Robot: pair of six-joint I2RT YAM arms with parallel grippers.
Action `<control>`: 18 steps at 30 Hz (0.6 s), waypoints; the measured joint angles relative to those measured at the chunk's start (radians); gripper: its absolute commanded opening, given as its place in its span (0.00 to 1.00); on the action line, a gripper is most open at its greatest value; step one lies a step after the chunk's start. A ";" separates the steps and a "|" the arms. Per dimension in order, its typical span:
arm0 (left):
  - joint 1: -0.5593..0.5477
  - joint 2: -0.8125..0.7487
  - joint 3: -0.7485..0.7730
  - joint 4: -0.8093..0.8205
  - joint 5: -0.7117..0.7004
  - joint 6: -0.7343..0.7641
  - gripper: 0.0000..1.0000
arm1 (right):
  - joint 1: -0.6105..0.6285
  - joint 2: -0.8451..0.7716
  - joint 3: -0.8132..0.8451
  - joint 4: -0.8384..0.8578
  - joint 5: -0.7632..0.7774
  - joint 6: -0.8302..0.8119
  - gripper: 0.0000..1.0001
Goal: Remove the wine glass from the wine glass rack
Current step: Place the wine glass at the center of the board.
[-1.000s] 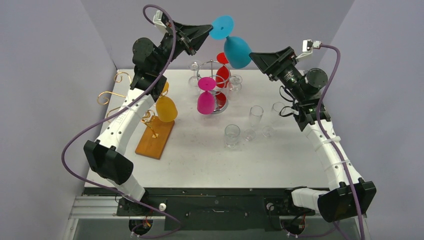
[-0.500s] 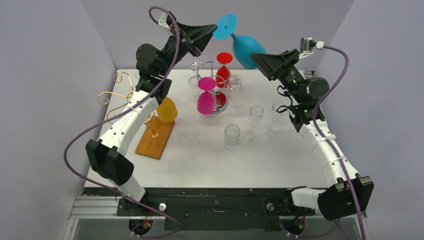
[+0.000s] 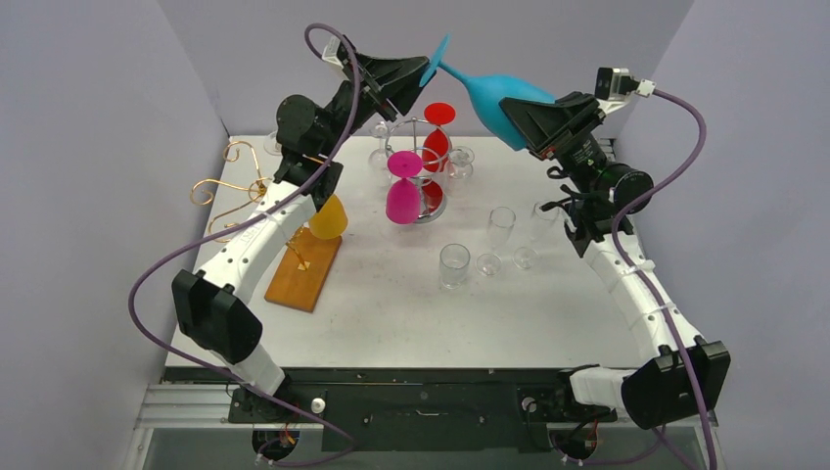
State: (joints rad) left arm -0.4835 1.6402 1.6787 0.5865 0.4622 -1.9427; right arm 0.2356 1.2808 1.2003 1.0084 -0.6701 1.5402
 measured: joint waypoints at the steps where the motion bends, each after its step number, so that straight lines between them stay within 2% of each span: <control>1: 0.000 0.000 -0.008 -0.005 0.001 0.002 0.35 | 0.001 -0.012 0.000 -0.011 -0.003 -0.008 0.00; 6: -0.001 -0.019 -0.010 -0.018 0.019 0.055 0.65 | -0.010 -0.064 0.008 -0.166 0.006 -0.098 0.00; 9: 0.002 -0.059 -0.038 -0.076 0.025 0.134 0.78 | -0.016 -0.100 0.066 -0.379 0.027 -0.217 0.00; 14: 0.021 -0.138 -0.099 -0.208 0.040 0.299 0.89 | -0.065 -0.149 0.235 -0.842 0.177 -0.490 0.00; 18: 0.042 -0.192 -0.117 -0.377 0.047 0.481 0.96 | -0.095 -0.145 0.382 -1.186 0.348 -0.682 0.00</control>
State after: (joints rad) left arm -0.4419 1.4483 1.5616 0.2100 0.5095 -1.4620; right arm 0.1406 1.1355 1.5826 -0.1780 -0.3225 0.8581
